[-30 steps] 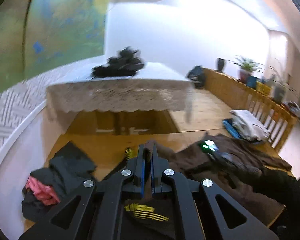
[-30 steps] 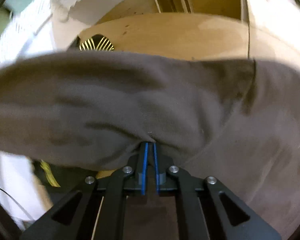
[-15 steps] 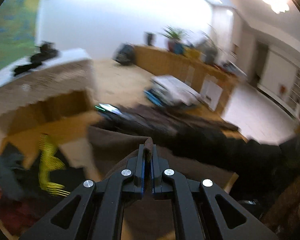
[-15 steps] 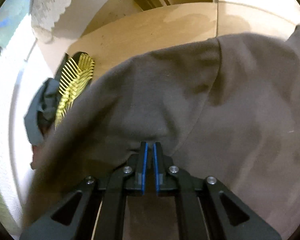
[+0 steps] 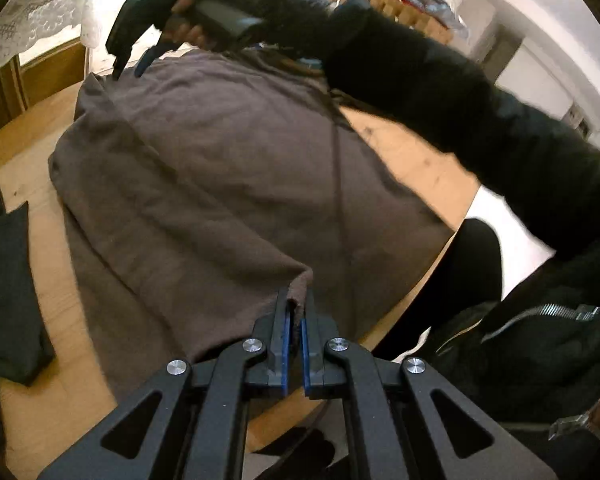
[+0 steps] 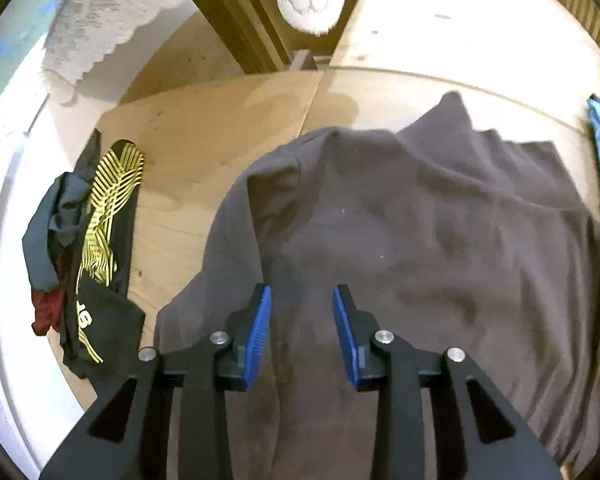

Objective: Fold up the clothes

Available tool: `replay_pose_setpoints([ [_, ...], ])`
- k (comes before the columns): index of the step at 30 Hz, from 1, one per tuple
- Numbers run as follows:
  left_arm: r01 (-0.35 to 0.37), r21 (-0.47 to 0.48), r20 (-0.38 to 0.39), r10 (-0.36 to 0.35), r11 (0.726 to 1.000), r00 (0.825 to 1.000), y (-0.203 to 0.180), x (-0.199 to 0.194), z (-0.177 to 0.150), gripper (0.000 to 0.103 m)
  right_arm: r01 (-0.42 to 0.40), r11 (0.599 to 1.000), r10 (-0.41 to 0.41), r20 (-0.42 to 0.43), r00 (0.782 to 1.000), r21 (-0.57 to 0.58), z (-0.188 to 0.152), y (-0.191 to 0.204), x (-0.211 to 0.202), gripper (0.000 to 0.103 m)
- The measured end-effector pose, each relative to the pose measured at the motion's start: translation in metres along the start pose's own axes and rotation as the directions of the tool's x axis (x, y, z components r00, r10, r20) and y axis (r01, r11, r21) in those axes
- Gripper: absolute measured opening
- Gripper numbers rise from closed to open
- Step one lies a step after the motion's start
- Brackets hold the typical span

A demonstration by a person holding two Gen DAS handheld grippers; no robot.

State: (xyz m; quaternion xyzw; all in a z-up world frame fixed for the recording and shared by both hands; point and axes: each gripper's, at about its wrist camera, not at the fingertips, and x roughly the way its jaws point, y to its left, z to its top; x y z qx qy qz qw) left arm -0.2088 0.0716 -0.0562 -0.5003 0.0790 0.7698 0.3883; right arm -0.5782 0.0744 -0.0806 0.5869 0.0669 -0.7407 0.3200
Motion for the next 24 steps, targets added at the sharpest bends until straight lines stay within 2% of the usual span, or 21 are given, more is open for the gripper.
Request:
replay_pose_setpoints([
  [3,-0.058,0.024,-0.007,0.058,0.998,0.998,-0.003,-0.008,-0.010,0.004,-0.021,0.997,0.021,0.006,1.000,-0.069,-0.009,0.023,-0.003,0.033],
  [4,-0.077,0.033,-0.009,0.077,0.997,0.997,-0.004,-0.011,-0.013,0.004,-0.037,0.993,0.036,-0.008,0.999,-0.109,-0.016,0.033,-0.001,0.033],
  [6,-0.115,0.049,-0.012,0.115,0.992,0.993,-0.006,-0.016,-0.019,0.006,-0.024,0.978,0.015,-0.049,0.999,-0.205,-0.038,0.054,0.004,0.033],
  [8,-0.148,0.049,-0.021,0.149,0.988,0.989,-0.007,-0.023,-0.025,0.032,-0.019,0.962,-0.001,-0.075,0.997,-0.273,-0.059,0.074,0.007,0.033],
  [10,-0.193,0.039,-0.027,0.194,0.980,0.981,-0.013,-0.027,-0.032,0.040,-0.021,0.944,-0.012,-0.096,0.995,-0.331,-0.078,0.094,0.010,0.033],
  [13,-0.215,0.025,-0.021,0.216,0.976,0.976,-0.021,-0.031,-0.048,0.040,-0.021,0.910,-0.032,-0.121,0.992,-0.413,-0.106,0.123,0.012,0.036],
  [17,-0.215,-0.037,-0.017,0.214,0.976,0.977,-0.014,-0.019,-0.052,0.040,0.008,0.871,-0.082,-0.131,0.988,-0.490,-0.129,0.155,0.020,0.038],
  [21,-0.213,-0.099,-0.013,0.213,0.972,0.977,-0.008,-0.008,-0.055,0.040,0.021,0.876,-0.117,-0.169,0.979,-0.481,-0.132,0.167,0.038,0.039],
  [24,-0.211,-0.146,-0.009,0.212,0.967,0.977,-0.003,0.001,-0.057,0.040,0.058,0.866,-0.167,-0.177,0.970,-0.497,-0.135,0.171,0.046,0.039],
])
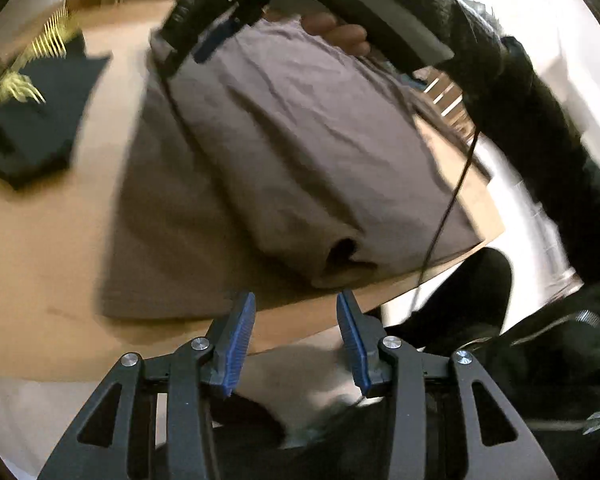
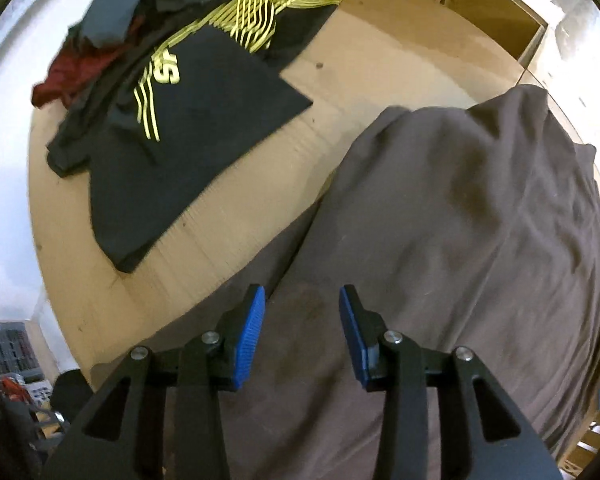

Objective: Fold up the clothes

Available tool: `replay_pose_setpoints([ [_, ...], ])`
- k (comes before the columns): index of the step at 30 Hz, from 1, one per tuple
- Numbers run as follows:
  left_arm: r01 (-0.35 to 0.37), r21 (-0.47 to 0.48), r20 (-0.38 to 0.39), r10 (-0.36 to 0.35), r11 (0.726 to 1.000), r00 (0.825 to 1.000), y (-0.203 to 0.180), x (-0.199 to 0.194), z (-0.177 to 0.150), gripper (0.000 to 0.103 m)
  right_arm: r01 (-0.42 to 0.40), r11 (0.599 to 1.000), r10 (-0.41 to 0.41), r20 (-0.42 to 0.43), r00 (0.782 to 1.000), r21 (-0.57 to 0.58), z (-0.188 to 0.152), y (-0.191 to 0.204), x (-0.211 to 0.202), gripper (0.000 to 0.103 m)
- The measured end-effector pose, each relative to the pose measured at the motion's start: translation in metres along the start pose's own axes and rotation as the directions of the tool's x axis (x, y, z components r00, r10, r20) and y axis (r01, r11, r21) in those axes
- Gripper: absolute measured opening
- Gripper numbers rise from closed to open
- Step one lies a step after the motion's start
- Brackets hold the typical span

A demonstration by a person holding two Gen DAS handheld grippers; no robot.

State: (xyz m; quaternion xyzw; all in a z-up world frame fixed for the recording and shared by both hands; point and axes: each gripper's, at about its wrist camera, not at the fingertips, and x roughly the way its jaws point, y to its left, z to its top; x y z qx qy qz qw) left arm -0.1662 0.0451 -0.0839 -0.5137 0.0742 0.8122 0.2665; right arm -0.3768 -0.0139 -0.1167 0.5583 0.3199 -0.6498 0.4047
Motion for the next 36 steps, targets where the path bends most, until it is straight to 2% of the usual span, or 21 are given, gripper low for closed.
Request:
replay_pose_setpoints([
  [8,0.004,-0.124,0.009,-0.003,0.992,1.000,0.008,0.025,-0.005,0.038,-0.011,1.000,0.011,-0.036,0.999,0.021,-0.001,-0.006,0.015,0.039],
  [9,0.004,-0.140,0.010,-0.003,0.990,1.000,0.009,0.029,-0.006,0.034,-0.016,0.999,0.017,-0.041,0.999,0.027,-0.001,-0.009,0.016,0.039],
  [10,0.008,-0.144,0.018,-0.005,0.990,1.000,0.010,0.028,-0.008,0.020,-0.019,0.999,0.021,-0.044,0.999,0.035,-0.002,-0.013,0.018,0.039],
  [11,0.011,-0.149,0.025,-0.007,0.989,1.000,0.010,0.028,-0.010,0.010,-0.023,0.999,0.025,-0.043,0.999,0.044,-0.002,-0.016,0.017,0.039],
  [19,0.038,-0.185,0.086,-0.022,0.982,0.996,0.015,0.028,-0.026,0.003,-0.010,1.000,0.011,-0.052,0.999,0.020,0.003,-0.009,0.017,0.039],
  [24,0.042,-0.173,0.142,-0.017,0.984,0.990,0.013,0.017,-0.024,0.003,0.009,0.999,-0.007,-0.069,0.998,0.033,0.005,-0.008,0.027,0.038],
  [25,0.041,-0.171,0.150,-0.015,0.984,0.989,0.014,0.014,-0.024,0.003,0.003,0.999,-0.001,-0.064,0.998,0.038,0.006,-0.009,0.027,0.035],
  [26,0.039,-0.170,0.158,-0.012,0.985,0.987,0.014,0.012,-0.025,0.003,-0.003,0.999,0.005,-0.057,0.998,0.041,0.005,-0.010,0.026,0.024],
  [28,0.036,-0.167,0.173,-0.007,0.985,0.985,0.015,0.006,-0.025,0.003,-0.012,0.999,0.014,-0.047,0.999,0.051,0.005,-0.015,0.024,0.010],
  [29,0.035,-0.165,0.180,-0.005,0.986,0.984,0.016,0.004,-0.025,0.002,-0.022,0.998,0.024,-0.043,0.999,0.057,0.004,-0.018,0.023,0.007],
  [36,0.024,-0.156,0.232,0.013,0.987,0.973,0.020,-0.014,-0.027,0.002,-0.110,0.987,0.108,0.019,0.994,0.115,0.001,-0.030,0.004,0.004],
])
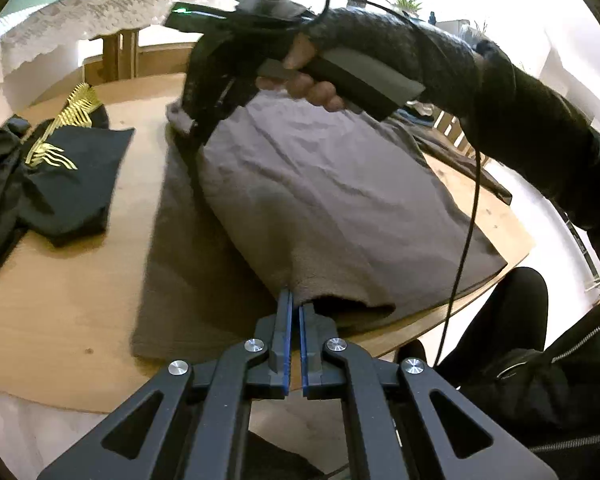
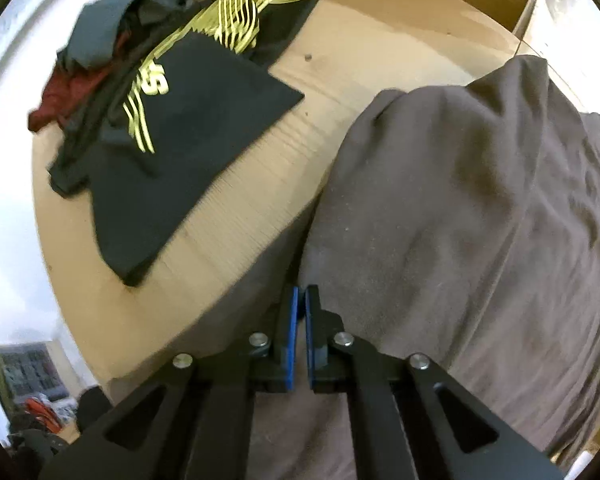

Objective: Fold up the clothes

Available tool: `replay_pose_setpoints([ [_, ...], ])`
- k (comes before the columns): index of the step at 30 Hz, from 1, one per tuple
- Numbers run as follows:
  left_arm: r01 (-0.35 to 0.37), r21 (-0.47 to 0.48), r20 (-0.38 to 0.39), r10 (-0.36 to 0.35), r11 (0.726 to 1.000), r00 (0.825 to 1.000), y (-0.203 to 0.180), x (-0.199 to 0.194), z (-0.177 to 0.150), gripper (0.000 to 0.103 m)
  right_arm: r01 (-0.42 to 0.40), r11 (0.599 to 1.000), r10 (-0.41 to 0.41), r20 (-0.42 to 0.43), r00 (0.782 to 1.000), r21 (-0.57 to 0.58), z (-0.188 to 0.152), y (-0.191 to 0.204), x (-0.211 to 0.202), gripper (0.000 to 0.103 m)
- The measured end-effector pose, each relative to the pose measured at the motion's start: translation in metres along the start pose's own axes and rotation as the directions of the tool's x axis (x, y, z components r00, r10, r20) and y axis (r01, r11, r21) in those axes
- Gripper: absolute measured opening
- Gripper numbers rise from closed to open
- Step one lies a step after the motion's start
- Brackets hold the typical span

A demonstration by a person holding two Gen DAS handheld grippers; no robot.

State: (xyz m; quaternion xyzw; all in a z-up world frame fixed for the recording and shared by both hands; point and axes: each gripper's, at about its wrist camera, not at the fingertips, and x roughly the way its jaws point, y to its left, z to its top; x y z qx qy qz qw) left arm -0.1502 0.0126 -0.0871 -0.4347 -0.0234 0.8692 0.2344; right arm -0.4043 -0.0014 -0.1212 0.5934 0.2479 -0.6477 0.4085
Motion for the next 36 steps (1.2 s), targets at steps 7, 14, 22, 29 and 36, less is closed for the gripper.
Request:
replay_pose_setpoints([
  [7,-0.037,-0.025,-0.035,0.036,0.999,0.999,0.024,-0.010,-0.010,0.002,-0.067,0.996,0.064,0.038,0.997,0.057,0.007,0.008,0.009,0.004],
  [14,-0.074,-0.049,-0.071,0.070,0.996,0.995,0.049,-0.019,-0.019,0.010,-0.080,0.994,0.076,0.049,0.996,0.075,0.004,0.032,0.027,0.008],
  [22,-0.110,-0.038,-0.105,0.106,0.993,0.989,0.065,-0.023,-0.024,0.010,-0.055,0.995,0.064,0.115,0.991,-0.079,-0.023,0.050,-0.009,0.023],
  [29,-0.122,0.066,-0.112,0.129,0.990,0.985,0.047,-0.009,-0.011,0.010,-0.127,0.974,0.112,-0.093,0.989,-0.185,-0.056,0.089,0.011,0.026],
  [36,-0.131,0.099,-0.107,0.142,0.986,0.984,0.046,-0.016,-0.025,0.010,-0.090,0.985,0.067,-0.154,0.986,-0.145,-0.054,0.116,0.012,0.028],
])
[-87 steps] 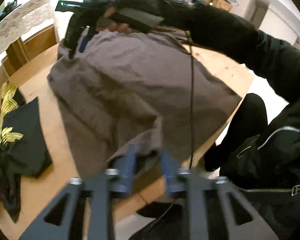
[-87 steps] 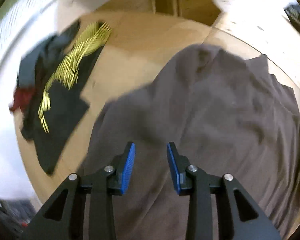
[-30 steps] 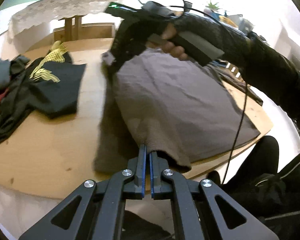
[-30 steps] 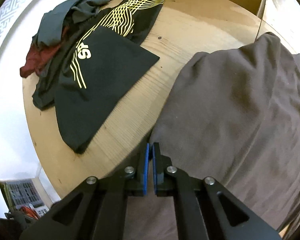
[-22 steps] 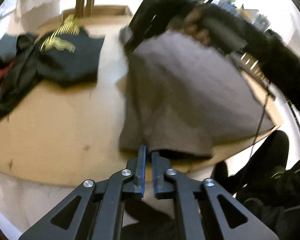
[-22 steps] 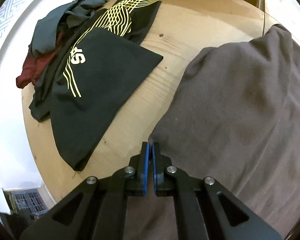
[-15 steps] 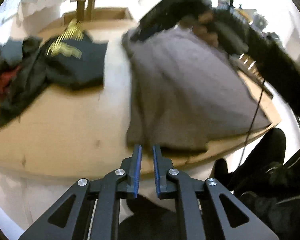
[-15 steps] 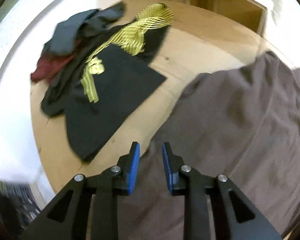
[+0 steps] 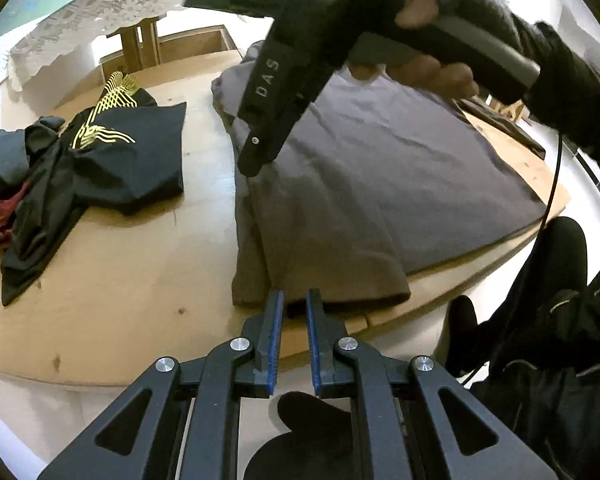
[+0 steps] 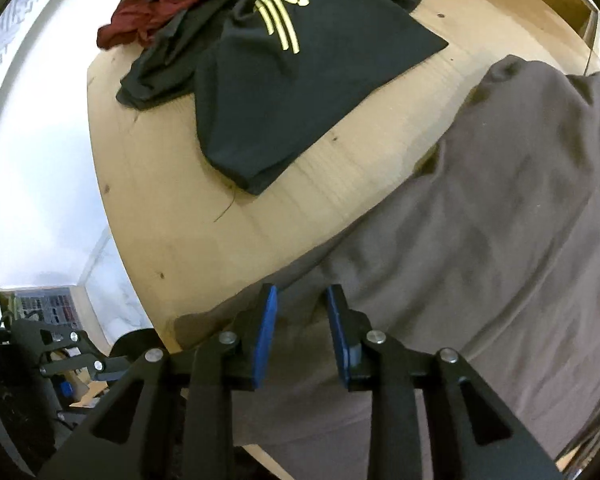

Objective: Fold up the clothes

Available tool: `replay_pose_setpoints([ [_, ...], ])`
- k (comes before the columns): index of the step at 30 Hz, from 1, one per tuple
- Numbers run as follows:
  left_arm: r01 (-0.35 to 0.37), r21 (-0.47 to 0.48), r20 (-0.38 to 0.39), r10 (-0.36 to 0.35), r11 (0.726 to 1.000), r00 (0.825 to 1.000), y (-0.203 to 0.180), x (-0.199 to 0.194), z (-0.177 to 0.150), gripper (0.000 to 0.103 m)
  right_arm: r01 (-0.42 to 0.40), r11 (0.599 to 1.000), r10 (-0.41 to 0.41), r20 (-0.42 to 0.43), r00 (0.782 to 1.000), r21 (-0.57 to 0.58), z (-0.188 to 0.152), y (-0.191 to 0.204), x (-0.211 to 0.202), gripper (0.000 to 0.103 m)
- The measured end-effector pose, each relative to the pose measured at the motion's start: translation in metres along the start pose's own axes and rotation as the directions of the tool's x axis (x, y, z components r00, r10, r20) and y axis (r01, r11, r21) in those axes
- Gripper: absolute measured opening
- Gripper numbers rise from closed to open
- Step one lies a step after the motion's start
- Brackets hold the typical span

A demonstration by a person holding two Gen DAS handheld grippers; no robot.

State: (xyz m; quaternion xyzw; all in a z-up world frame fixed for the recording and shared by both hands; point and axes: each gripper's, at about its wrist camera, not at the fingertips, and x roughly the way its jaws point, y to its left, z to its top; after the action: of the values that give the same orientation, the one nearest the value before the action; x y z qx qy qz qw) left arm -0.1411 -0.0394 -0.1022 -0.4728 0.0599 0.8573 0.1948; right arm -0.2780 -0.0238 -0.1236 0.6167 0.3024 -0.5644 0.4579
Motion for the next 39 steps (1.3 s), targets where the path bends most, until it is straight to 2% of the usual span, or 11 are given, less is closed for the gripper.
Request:
replay_pose_setpoints([
  [4,0.001,0.022,-0.007,-0.001,1.000,1.000,-0.004,0.008,0.000,0.014,0.020,1.000,-0.020,-0.033,0.999,-0.007,-0.001,0.014,0.009,0.031],
  [10,-0.005,0.046,0.004,0.005,0.999,1.000,-0.005,0.011,-0.004,0.012,0.033,0.999,-0.030,-0.062,0.998,0.039,0.006,0.017,0.021,0.031],
  [13,-0.005,0.059,0.014,0.004,0.998,1.000,-0.006,0.010,-0.006,0.006,0.021,0.999,-0.019,-0.041,0.999,0.036,0.006,0.018,0.020,0.004],
  [20,0.003,0.060,0.051,-0.006,0.998,0.999,-0.005,0.001,-0.008,0.001,-0.018,0.998,0.016,0.045,0.999,0.055,0.004,0.017,0.009,0.003],
  [24,-0.026,0.058,0.067,0.023,0.998,0.998,0.001,-0.005,-0.004,0.001,-0.066,0.995,0.056,0.124,0.991,0.077,0.013,0.015,-0.005,0.002],
  [27,-0.061,0.035,0.056,0.059,0.998,0.997,0.010,-0.006,-0.005,0.001,-0.021,0.998,0.012,0.161,0.987,0.059,0.021,0.021,-0.009,0.003],
  [29,-0.053,0.019,0.034,0.053,0.998,0.998,0.016,-0.007,-0.008,0.001,0.017,1.000,-0.019,0.150,0.988,0.018,0.016,0.016,-0.004,0.012],
  [31,-0.021,0.010,0.047,0.020,1.000,0.999,0.015,-0.012,-0.004,0.001,0.006,1.000,-0.006,0.144,0.990,0.003,0.007,0.008,-0.004,0.021],
  [35,0.041,0.034,0.094,-0.044,0.999,0.995,0.006,-0.010,0.018,0.001,-0.037,0.999,0.033,0.146,0.989,0.022,-0.006,-0.005,0.003,0.022],
  [37,0.064,0.070,0.081,-0.069,0.996,0.994,0.000,0.007,0.031,0.004,-0.036,0.999,0.031,0.130,0.991,0.041,-0.015,-0.014,0.019,0.022],
  [39,0.031,0.071,0.025,-0.033,0.997,0.999,0.004,0.030,0.034,0.005,-0.071,0.997,0.065,0.133,0.989,0.039,-0.029,-0.031,0.011,0.022],
])
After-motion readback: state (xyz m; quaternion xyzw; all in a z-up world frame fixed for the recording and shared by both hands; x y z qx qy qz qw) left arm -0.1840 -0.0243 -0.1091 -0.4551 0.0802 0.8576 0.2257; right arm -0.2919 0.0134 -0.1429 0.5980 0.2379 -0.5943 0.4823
